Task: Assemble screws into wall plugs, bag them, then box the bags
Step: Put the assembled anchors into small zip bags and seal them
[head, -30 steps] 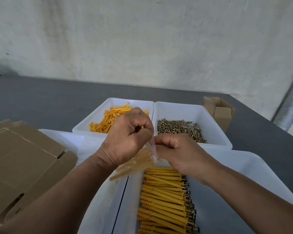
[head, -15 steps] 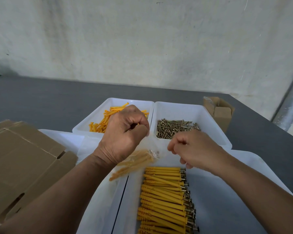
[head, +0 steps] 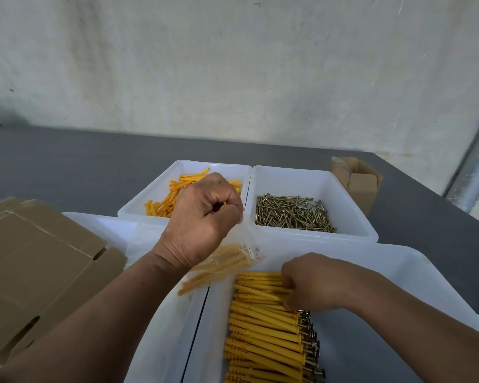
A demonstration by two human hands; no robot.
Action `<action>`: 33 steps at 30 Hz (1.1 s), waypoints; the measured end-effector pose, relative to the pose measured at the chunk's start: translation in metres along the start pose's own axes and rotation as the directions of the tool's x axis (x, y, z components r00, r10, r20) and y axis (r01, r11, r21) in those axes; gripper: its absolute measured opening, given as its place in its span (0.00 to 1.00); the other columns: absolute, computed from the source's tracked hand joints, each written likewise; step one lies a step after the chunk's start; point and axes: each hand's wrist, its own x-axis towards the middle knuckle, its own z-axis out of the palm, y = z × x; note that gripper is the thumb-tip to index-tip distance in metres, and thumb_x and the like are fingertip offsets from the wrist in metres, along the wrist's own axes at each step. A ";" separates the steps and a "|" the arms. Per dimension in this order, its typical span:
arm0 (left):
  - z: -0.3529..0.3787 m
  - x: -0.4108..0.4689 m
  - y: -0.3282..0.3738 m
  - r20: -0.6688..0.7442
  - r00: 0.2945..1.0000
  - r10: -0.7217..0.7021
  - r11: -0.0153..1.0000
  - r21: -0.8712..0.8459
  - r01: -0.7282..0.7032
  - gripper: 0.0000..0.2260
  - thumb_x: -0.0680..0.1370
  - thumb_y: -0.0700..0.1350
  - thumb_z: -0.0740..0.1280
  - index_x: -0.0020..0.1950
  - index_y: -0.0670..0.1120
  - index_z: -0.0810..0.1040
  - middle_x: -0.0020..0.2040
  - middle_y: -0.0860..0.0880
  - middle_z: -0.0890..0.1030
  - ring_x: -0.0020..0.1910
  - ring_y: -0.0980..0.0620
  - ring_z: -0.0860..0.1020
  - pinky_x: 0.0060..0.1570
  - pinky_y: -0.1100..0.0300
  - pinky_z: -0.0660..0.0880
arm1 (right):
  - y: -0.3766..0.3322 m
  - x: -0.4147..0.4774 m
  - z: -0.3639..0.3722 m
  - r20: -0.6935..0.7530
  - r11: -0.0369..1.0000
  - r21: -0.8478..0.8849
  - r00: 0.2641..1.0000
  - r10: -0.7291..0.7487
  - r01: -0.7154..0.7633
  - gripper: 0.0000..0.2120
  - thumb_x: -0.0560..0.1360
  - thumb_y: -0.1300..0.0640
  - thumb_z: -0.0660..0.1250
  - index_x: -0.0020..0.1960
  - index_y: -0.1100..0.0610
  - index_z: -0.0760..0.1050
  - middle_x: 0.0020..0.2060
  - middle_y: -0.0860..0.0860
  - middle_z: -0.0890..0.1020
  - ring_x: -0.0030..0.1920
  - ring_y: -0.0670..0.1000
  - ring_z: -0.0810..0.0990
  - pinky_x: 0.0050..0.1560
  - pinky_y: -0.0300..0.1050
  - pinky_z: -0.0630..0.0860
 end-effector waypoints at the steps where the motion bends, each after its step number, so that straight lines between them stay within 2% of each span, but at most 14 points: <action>1: 0.000 0.000 0.000 0.000 1.000 0.000 1.000 -0.001 0.000 0.08 0.64 0.38 0.62 0.28 0.48 0.75 0.35 0.44 0.77 0.36 0.47 0.75 0.36 0.55 0.71 | 0.000 0.001 0.001 -0.009 1.000 0.000 1.000 -0.005 0.005 0.14 0.77 0.50 0.66 0.58 0.57 0.77 0.53 0.52 0.79 0.47 0.49 0.75 0.35 0.38 0.66; 7: 0.000 0.000 0.000 0.000 1.000 -0.004 1.000 0.002 0.004 0.07 0.64 0.38 0.62 0.28 0.48 0.76 0.35 0.44 0.77 0.36 0.46 0.75 0.37 0.52 0.72 | 0.001 0.002 0.001 -0.021 1.000 -0.006 0.999 -0.029 0.029 0.12 0.77 0.49 0.67 0.55 0.55 0.73 0.46 0.48 0.73 0.45 0.48 0.71 0.32 0.37 0.62; 13: 0.000 0.000 -0.001 0.005 1.000 -0.001 1.000 0.020 0.001 0.06 0.64 0.39 0.62 0.28 0.45 0.76 0.35 0.42 0.77 0.37 0.45 0.75 0.38 0.48 0.73 | 0.004 0.006 0.002 0.014 0.999 0.036 1.000 0.000 0.000 0.11 0.75 0.48 0.68 0.50 0.54 0.73 0.46 0.50 0.77 0.44 0.49 0.75 0.34 0.39 0.68; 15: 0.000 0.000 -0.001 0.006 1.000 0.001 1.000 0.023 -0.001 0.06 0.64 0.39 0.62 0.28 0.44 0.76 0.35 0.42 0.77 0.37 0.46 0.75 0.38 0.48 0.73 | 0.004 0.007 0.003 0.017 0.999 0.041 1.000 0.009 -0.010 0.10 0.74 0.48 0.69 0.47 0.53 0.71 0.44 0.49 0.76 0.44 0.49 0.76 0.34 0.40 0.69; 18: 0.000 0.000 -0.001 0.005 1.000 0.001 1.000 0.021 -0.001 0.06 0.64 0.39 0.62 0.28 0.45 0.76 0.35 0.42 0.77 0.37 0.46 0.75 0.37 0.49 0.72 | 0.003 0.010 0.006 0.035 1.000 0.019 0.999 0.012 -0.012 0.10 0.74 0.50 0.68 0.42 0.56 0.75 0.40 0.52 0.79 0.41 0.51 0.78 0.31 0.40 0.69; 22: 0.001 0.000 -0.001 0.004 1.000 0.002 1.000 0.019 -0.002 0.06 0.64 0.39 0.62 0.28 0.44 0.76 0.35 0.42 0.77 0.37 0.45 0.75 0.38 0.48 0.73 | 0.003 0.008 0.005 0.007 0.998 0.055 1.000 0.030 -0.030 0.15 0.74 0.48 0.70 0.56 0.56 0.73 0.51 0.53 0.78 0.46 0.50 0.77 0.37 0.41 0.73; 26: 0.001 0.000 -0.001 0.001 1.000 0.004 1.000 0.028 -0.005 0.06 0.64 0.39 0.62 0.28 0.45 0.76 0.35 0.42 0.77 0.38 0.45 0.75 0.40 0.46 0.73 | 0.004 0.010 0.004 0.025 0.999 0.031 1.000 0.017 -0.018 0.14 0.74 0.47 0.70 0.52 0.56 0.75 0.50 0.53 0.80 0.49 0.51 0.80 0.36 0.40 0.72; 28: 0.000 0.000 -0.001 0.001 1.000 0.004 1.000 0.029 -0.004 0.06 0.64 0.39 0.62 0.28 0.45 0.76 0.35 0.42 0.77 0.37 0.45 0.75 0.39 0.47 0.73 | 0.005 0.011 0.005 0.035 0.999 0.031 0.999 0.016 -0.017 0.11 0.75 0.49 0.69 0.48 0.56 0.75 0.46 0.52 0.80 0.45 0.51 0.80 0.35 0.41 0.73; 30: 0.000 0.000 -0.001 0.001 1.000 0.004 0.999 0.032 -0.004 0.06 0.64 0.39 0.62 0.28 0.45 0.76 0.35 0.42 0.77 0.37 0.45 0.75 0.39 0.47 0.73 | 0.005 0.013 0.007 0.044 1.000 0.020 0.999 0.013 -0.014 0.10 0.75 0.50 0.68 0.41 0.56 0.74 0.37 0.51 0.78 0.37 0.50 0.78 0.30 0.40 0.71; 33: 0.000 0.001 -0.002 0.000 1.000 0.009 0.999 0.033 -0.009 0.06 0.64 0.39 0.62 0.28 0.45 0.76 0.35 0.42 0.77 0.37 0.45 0.75 0.38 0.47 0.73 | 0.005 0.015 0.008 0.037 1.000 0.013 0.999 0.007 -0.008 0.09 0.75 0.51 0.68 0.42 0.56 0.74 0.37 0.52 0.78 0.36 0.50 0.77 0.29 0.39 0.69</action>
